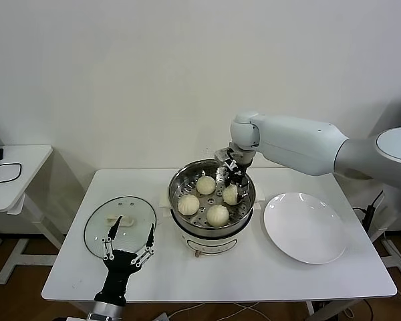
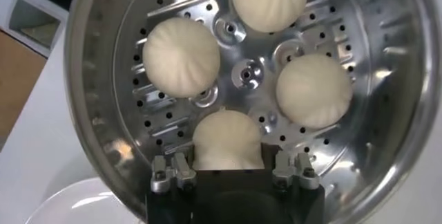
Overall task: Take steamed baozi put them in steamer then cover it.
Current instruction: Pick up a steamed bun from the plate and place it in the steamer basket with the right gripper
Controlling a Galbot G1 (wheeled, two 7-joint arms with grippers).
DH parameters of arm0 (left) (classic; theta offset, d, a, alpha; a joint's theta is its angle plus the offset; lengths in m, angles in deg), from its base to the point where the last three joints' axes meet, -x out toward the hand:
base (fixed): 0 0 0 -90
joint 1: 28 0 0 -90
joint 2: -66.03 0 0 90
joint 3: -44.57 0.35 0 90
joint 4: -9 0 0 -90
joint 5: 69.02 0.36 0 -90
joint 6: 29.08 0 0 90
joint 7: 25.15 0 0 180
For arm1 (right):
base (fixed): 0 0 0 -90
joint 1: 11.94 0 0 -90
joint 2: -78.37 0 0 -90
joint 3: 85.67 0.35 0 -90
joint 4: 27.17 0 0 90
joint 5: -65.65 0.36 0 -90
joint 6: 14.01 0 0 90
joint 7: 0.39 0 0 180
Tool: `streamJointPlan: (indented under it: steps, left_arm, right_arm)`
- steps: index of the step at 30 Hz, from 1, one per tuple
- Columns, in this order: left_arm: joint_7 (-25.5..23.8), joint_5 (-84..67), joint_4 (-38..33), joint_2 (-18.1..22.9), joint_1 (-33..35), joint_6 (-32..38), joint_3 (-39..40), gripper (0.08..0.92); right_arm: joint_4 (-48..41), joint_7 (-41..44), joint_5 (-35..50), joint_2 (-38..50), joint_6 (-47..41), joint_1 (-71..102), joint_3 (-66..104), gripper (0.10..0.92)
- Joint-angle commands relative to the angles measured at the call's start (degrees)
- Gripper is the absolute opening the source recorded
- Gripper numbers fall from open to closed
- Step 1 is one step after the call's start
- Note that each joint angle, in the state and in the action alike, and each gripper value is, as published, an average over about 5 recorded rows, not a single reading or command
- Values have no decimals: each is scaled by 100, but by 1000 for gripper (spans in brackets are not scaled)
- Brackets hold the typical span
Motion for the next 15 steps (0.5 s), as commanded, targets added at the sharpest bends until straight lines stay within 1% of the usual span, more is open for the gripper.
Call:
streamJointPlan:
  steps: [1,4,6,9,11,13,15]
  left_arm:
    - [8,2,-7,4,-24,-22,-9,823]
    - [12,13,-13,7,-42,-50,-14,823]
    - [13,33,-14,3,-47,-63,-21,823]
    - [28,168,-4,-4,-65,-59,-44,823]
    - [60,303,4,-16,-87,-65,-63,823]
    - [113,470,20,-42,-127,-99,-86,823]
    - [194,693,56,-81,-189,-166,-107,823]
  right_arm:
    - [-83,-85,-54,-44,-31,104,58,737]
    - [35,-100,27,59,-34,22,165,797]
    - [170,-101,74,199,-29,-45,277,816]
    - [428,-125,151,539,0,-63,723,822]
    - [688,-294,298,855,69,-14,1202,822]
    - [1030,-878,570,1245,255,87,1654,823]
    - [1405,-1994,869,1655,632,277,1997,823]
